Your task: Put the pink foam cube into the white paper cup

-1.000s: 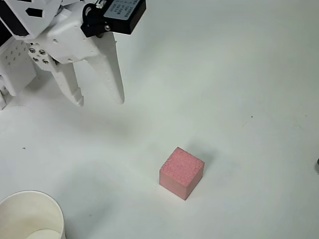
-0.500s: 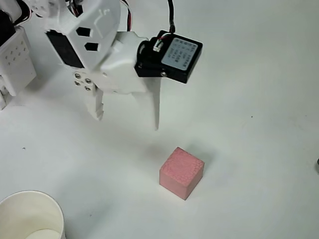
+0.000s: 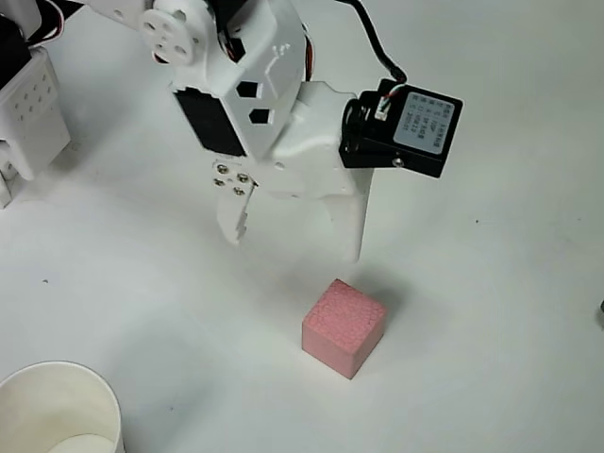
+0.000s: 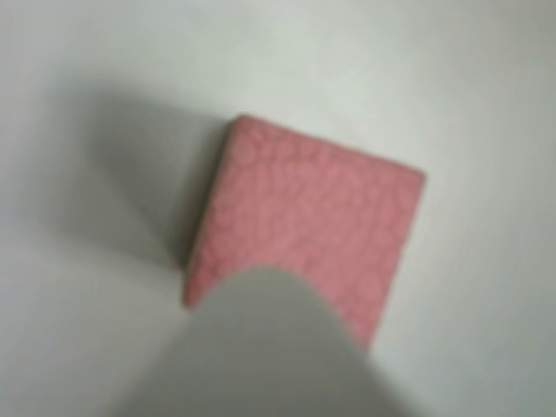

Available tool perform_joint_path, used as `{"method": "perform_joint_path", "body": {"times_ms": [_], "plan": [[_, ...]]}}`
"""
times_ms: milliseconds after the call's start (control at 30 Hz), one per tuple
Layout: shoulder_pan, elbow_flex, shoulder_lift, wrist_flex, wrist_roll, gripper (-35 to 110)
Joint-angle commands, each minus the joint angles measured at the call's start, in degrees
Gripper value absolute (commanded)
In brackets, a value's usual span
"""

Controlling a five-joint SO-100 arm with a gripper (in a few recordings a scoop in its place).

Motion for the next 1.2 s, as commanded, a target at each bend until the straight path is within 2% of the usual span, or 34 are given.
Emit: {"method": "perform_joint_path", "body": {"times_ms": [0,500,1167], "plan": [[-1.2,-7.5,-0.3,-0.6,-1.1,48],[-2.1,-17.3,-11.8,-0.6,-1.3,48],[-1.2,-21.4,-19.3,1.1,-1.9,48]]}}
